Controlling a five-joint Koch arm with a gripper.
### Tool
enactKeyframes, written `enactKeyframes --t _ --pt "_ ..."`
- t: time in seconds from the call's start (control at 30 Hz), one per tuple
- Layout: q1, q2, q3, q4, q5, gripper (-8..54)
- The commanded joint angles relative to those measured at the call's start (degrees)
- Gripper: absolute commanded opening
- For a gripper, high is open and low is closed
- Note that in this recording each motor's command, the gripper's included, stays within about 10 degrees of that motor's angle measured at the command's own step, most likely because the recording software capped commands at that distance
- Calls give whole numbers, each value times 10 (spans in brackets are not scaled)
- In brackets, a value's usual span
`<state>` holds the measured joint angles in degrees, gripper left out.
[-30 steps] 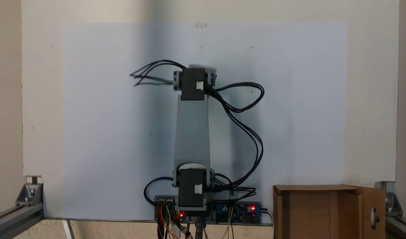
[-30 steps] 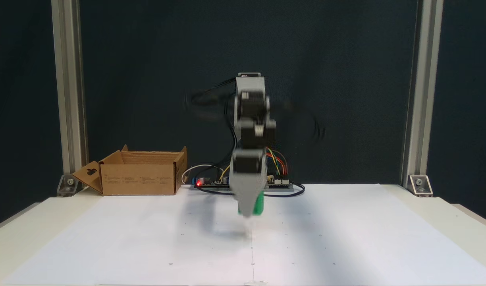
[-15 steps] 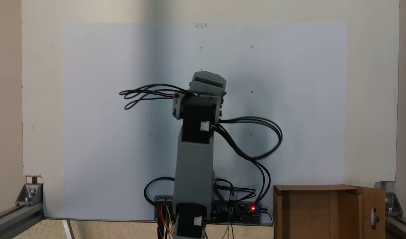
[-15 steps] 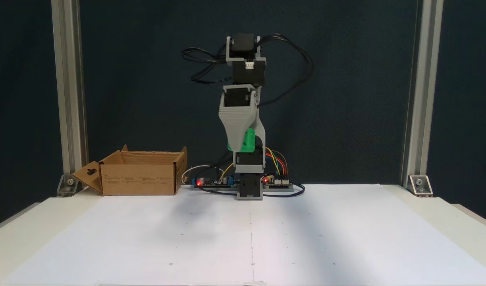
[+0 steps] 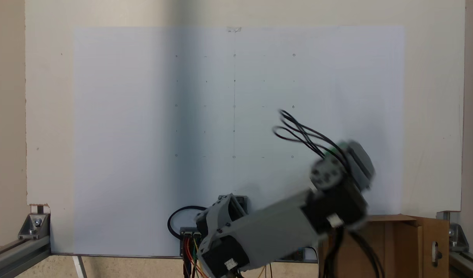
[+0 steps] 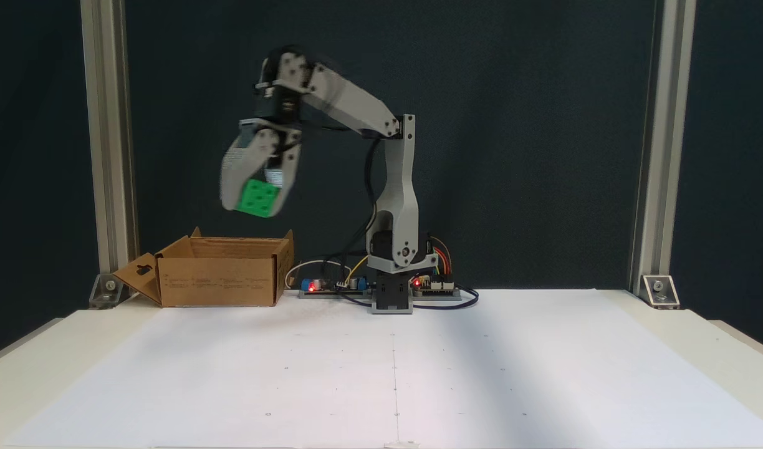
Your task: Grasp a green dice and put it in the bin.
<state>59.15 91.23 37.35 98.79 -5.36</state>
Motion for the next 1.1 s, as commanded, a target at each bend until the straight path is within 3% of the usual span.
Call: enactKeyframes --t 0.0,0.43,0.77,0.8,0.93,1.07 --pt "79 22 -49 11 -96 115" --pt "386 -59 -51 -98 -181 115" --pt "407 -129 -50 -106 -205 115" --pt "407 -132 -48 -104 -205 136" --pt "403 -143 -34 -99 -204 326" --pt "402 -146 -29 -99 -204 386"
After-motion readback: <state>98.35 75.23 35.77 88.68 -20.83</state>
